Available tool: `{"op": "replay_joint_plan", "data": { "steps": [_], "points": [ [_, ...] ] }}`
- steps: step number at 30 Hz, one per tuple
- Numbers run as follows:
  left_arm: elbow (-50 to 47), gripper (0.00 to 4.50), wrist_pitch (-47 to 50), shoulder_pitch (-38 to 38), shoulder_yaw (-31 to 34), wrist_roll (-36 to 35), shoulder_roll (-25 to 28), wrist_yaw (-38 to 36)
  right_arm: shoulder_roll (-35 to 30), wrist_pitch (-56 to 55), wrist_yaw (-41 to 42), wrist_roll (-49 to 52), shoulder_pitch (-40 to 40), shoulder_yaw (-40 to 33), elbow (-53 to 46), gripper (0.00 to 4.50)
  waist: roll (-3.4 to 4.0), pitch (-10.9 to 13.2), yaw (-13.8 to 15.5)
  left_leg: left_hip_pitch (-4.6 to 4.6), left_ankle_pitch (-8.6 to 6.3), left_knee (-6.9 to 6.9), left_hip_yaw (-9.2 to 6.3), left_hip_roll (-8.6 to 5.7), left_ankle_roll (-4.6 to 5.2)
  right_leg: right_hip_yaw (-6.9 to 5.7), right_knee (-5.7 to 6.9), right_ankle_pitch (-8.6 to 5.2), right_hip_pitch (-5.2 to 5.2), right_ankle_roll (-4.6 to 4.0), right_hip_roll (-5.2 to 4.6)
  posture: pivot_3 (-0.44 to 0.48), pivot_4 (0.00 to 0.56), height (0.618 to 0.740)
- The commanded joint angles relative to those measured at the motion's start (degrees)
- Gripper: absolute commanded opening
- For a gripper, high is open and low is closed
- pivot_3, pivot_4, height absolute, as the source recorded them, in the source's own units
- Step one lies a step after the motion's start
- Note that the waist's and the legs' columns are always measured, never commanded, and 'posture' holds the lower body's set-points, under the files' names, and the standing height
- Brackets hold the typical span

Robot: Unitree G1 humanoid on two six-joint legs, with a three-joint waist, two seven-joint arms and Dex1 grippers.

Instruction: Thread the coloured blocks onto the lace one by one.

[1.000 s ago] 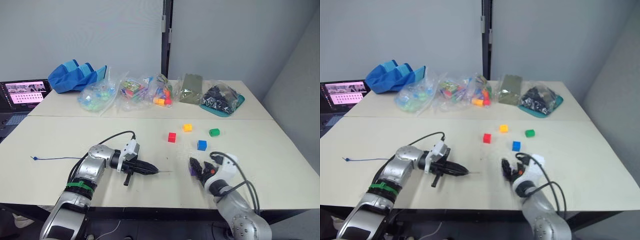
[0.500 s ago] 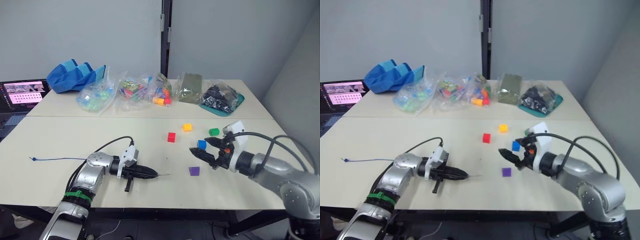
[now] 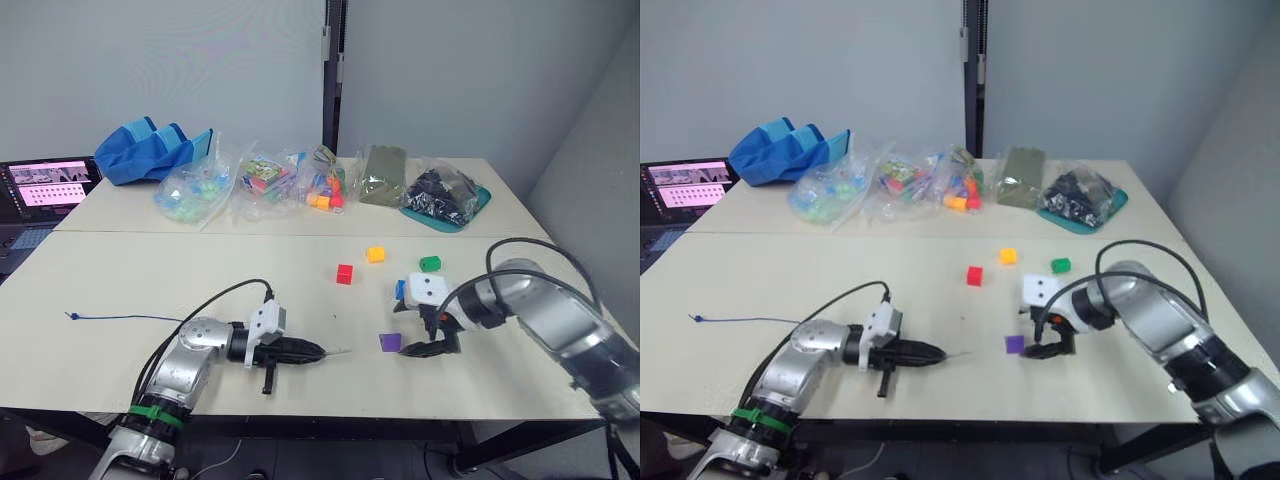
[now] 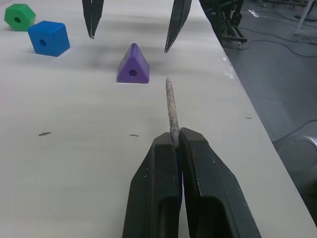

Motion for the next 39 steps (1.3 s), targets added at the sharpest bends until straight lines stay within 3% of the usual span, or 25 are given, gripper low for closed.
{"op": "replay_joint_plan", "data": {
  "steps": [1, 5, 8, 15, 29, 39],
  "points": [
    [-2.7, 0.00, 0.6, 0.2, 0.1, -0.2, -0.1, 1.7, 1.1, -3.3, 2.7, -4.1, -1.5, 0.5, 2.5, 4.47, 0.00, 0.0, 0.1, 0.00, 0.00, 0.00, 0.00, 0.00, -0.01, 0.00, 0.00, 0.00, 0.00, 0.00, 0.00, 0.000, 0.150, 0.740],
    [-3.4, 0.00, 1.3, 0.2, -0.3, 0.0, 0.0, 2.6, 3.1, -1.8, 4.8, -6.0, -1.8, 0.6, 3.1, 4.47, 0.00, 0.0, 0.1, 0.00, 0.01, 0.00, 0.00, 0.00, -0.01, 0.00, 0.00, 0.01, 0.00, 0.00, 0.00, 0.000, 0.150, 0.740],
    [-3.2, 0.00, 2.0, -0.1, -0.7, 0.5, -0.2, 3.4, 4.2, -0.4, 5.2, -7.5, -1.3, 0.6, 2.4, 3.71, 0.00, 0.0, 0.1, 0.00, 0.01, 0.00, 0.00, 0.00, -0.02, 0.00, 0.01, 0.02, 0.00, -0.01, 0.00, 0.000, 0.150, 0.740],
    [-2.1, 0.00, 2.2, -0.7, -1.6, 0.8, -0.7, 4.3, 6.0, 3.5, 3.7, -10.1, 0.4, 0.5, 0.5, 1.31, 0.01, 0.0, 0.0, 0.01, 0.01, 0.00, -0.01, 0.00, -0.02, -0.01, 0.03, 0.02, 0.01, -0.01, 0.00, 0.000, 0.150, 0.740],
    [0.3, 0.00, 1.0, -3.1, -3.7, 1.7, -2.7, 3.9, 1.9, 15.1, 4.1, -9.3, 6.4, -1.7, -14.6, 1.27, 0.01, 0.0, 0.8, 0.01, 0.01, 0.03, -0.02, -0.01, -0.02, -0.02, 0.02, 0.02, 0.05, -0.01, 0.00, 0.000, 0.150, 0.740],
    [5.3, 0.00, -2.9, -6.8, -8.5, 7.1, -6.0, 4.3, 2.2, 18.3, 2.1, -9.3, 8.1, -1.4, -17.0, 1.27, -0.01, 0.0, 1.1, 0.02, 0.01, 0.09, -0.02, -0.01, -0.02, -0.03, 0.03, 0.03, 0.08, 0.00, 0.00, 0.000, 0.150, 0.740]
  ]
}}
